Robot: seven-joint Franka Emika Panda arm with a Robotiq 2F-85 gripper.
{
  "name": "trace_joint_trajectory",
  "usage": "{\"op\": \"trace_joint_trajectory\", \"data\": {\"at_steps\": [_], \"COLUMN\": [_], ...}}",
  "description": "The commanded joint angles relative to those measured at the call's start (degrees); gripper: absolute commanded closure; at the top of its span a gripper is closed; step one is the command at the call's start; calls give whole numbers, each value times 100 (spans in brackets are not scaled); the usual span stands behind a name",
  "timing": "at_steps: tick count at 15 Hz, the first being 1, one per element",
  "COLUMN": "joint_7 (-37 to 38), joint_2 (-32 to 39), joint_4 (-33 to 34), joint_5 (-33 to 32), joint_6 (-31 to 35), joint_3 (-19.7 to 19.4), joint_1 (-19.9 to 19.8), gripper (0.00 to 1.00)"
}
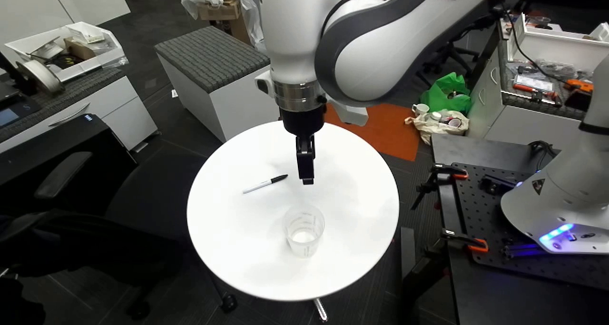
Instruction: Move the cup to the right, place the pen inside the cup
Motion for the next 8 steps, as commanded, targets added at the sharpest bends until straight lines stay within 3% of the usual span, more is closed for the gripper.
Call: {"op": "trace_joint_trajectory", "data": {"at_steps": [1,8], "joint_7": [-356,-557], "joint_2": [328,810], "joint_4": [199,516], "joint_5": [255,369], "joint_6": [77,37], "joint_3": [118,258], "joint_1": [-48,-57], "gripper": [0,0]}}
